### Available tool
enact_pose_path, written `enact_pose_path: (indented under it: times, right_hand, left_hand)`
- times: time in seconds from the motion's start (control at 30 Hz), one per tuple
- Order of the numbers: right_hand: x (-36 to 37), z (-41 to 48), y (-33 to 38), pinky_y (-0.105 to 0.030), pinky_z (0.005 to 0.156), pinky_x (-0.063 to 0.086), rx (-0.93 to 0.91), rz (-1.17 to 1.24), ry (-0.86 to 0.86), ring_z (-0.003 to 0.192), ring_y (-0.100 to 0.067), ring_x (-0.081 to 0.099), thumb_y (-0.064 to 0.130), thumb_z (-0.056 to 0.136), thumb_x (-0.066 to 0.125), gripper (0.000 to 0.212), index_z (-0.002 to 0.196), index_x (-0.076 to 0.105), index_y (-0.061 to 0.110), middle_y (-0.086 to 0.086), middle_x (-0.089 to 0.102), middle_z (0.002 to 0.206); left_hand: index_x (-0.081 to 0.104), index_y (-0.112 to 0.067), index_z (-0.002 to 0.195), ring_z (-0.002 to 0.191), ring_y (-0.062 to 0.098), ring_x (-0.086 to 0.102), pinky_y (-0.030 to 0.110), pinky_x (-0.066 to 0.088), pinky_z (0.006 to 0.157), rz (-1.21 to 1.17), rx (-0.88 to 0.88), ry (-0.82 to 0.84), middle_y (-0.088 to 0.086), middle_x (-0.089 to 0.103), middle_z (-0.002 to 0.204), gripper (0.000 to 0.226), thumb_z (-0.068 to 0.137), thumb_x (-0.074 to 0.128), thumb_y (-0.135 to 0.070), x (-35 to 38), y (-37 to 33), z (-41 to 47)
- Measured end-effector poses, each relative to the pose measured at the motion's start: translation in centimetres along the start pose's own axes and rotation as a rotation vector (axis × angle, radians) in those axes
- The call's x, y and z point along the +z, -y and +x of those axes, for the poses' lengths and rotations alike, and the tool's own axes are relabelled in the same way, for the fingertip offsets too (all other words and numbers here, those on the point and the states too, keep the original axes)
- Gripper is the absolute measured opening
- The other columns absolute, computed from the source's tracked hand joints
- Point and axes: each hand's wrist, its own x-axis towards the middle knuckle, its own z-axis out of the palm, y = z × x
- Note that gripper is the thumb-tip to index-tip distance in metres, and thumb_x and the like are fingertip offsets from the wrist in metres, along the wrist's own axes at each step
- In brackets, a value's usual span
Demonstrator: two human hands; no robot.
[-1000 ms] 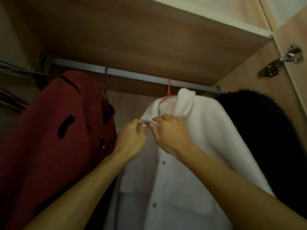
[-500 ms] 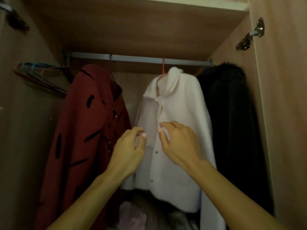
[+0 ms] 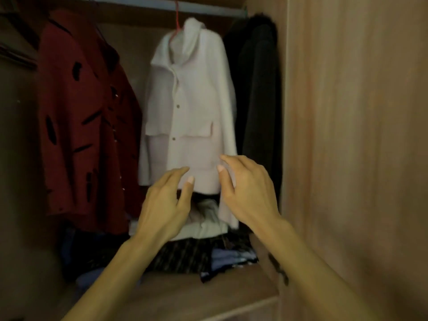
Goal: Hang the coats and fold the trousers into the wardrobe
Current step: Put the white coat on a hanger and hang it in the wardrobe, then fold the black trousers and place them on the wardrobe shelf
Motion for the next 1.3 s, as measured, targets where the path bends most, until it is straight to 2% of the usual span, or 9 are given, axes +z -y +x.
enact_pose_path:
  times: [0.2, 0.33, 0.5, 0.6, 0.67, 0.8, 0.97, 1.07, 1.3]
  right_hand:
    - [-5.1, -9.7, 0.3, -0.041, 0.079, 0.051, 0.166, -0.145, 0.099, 0.093, -0.022, 0.064, 0.031, 0.095, 0.046, 0.034, 0.119, 0.063, 0.013, -0.004, 0.067, 0.106]
    - [-9.4, -16.8, 2.7, -0.031, 0.079, 0.048, 0.282, -0.29, 0.125, 0.09, -0.021, 0.065, 0.028, 0.094, 0.051, 0.03, 0.117, 0.064, 0.014, -0.003, 0.068, 0.105]
    - [-16.1, -24.6, 5.0, -0.038, 0.074, 0.052, 0.454, -0.458, 0.182, 0.082, -0.027, 0.065, 0.026, 0.092, 0.051, 0.029, 0.111, 0.066, 0.01, -0.008, 0.068, 0.1]
    - [-21.2, -28.5, 6.0, -0.037, 0.076, 0.052, 0.547, -0.566, 0.197, 0.086, -0.028, 0.064, 0.033, 0.093, 0.045, 0.036, 0.113, 0.065, 0.012, -0.007, 0.068, 0.104]
    - [-24.9, -31.2, 6.8, -0.041, 0.079, 0.052, 0.611, -0.614, 0.171, 0.091, -0.028, 0.064, 0.035, 0.092, 0.043, 0.038, 0.114, 0.065, 0.012, -0.007, 0.068, 0.106]
    - [-33.1, -36.9, 8.6, -0.037, 0.082, 0.051, 0.764, -0.732, 0.058, 0.095, -0.024, 0.064, 0.037, 0.094, 0.043, 0.039, 0.117, 0.064, 0.013, -0.005, 0.067, 0.109]
    - [-44.3, -44.6, 12.3, -0.03, 0.089, 0.044, 0.969, -0.87, -0.052, 0.105, -0.017, 0.06, 0.036, 0.096, 0.045, 0.035, 0.12, 0.063, 0.017, -0.001, 0.065, 0.117]
    - [-51.6, -49.5, 15.4, -0.03, 0.091, 0.045, 1.055, -0.948, -0.098, 0.106, -0.017, 0.06, 0.037, 0.096, 0.044, 0.037, 0.12, 0.063, 0.017, 0.0, 0.065, 0.117]
    - [-68.5, -60.7, 23.3, -0.03, 0.087, 0.047, 1.204, -1.11, -0.198, 0.099, -0.017, 0.063, 0.037, 0.096, 0.043, 0.038, 0.112, 0.067, 0.012, -0.003, 0.068, 0.11]
  left_hand:
    - [0.054, -0.018, 0.129, 0.118, 0.012, 0.048, 0.018, 0.031, 0.094, -0.143, 0.072, 0.117, -0.002, 0.055, 0.129, 0.05, 0.096, 0.031, -0.047, 1.2, -3.5, -7.0]
    - [0.054, -0.02, 0.128, 0.117, 0.013, 0.05, 0.028, 0.038, 0.098, -0.316, 0.095, 0.234, -0.003, 0.055, 0.127, 0.05, 0.095, 0.031, -0.049, 2.7, -6.5, -13.3]
    - [0.056, -0.012, 0.127, 0.116, 0.024, 0.054, 0.039, 0.043, 0.099, -0.466, 0.138, 0.426, 0.007, 0.056, 0.129, 0.056, 0.093, 0.03, -0.05, 4.7, -11.7, -20.8]
    - [0.057, -0.01, 0.126, 0.114, 0.024, 0.054, 0.033, 0.04, 0.101, -0.549, 0.199, 0.494, 0.009, 0.058, 0.125, 0.054, 0.094, 0.032, -0.045, 5.4, -15.5, -24.2]
    - [0.057, -0.01, 0.126, 0.113, 0.024, 0.055, 0.035, 0.04, 0.101, -0.596, 0.25, 0.539, 0.009, 0.059, 0.124, 0.052, 0.095, 0.032, -0.044, 5.5, -18.3, -26.1]
    - [0.059, -0.01, 0.123, 0.115, 0.023, 0.054, 0.029, 0.036, 0.101, -0.7, 0.322, 0.615, 0.008, 0.06, 0.123, 0.052, 0.094, 0.031, -0.044, 5.4, -25.3, -30.7]
    - [0.058, -0.012, 0.123, 0.114, 0.023, 0.054, 0.035, 0.04, 0.101, -0.832, 0.426, 0.802, 0.007, 0.06, 0.124, 0.055, 0.092, 0.03, -0.048, 4.9, -36.9, -38.7]
    - [0.059, -0.011, 0.121, 0.112, 0.024, 0.056, 0.037, 0.042, 0.099, -0.927, 0.479, 0.875, 0.007, 0.061, 0.122, 0.054, 0.092, 0.032, -0.047, 3.8, -44.4, -44.2]
    - [0.053, -0.016, 0.13, 0.121, 0.018, 0.05, 0.037, 0.038, 0.105, -1.035, 0.622, 1.073, 0.002, 0.055, 0.132, 0.045, 0.097, 0.037, -0.043, -1.6, -61.3, -57.7]
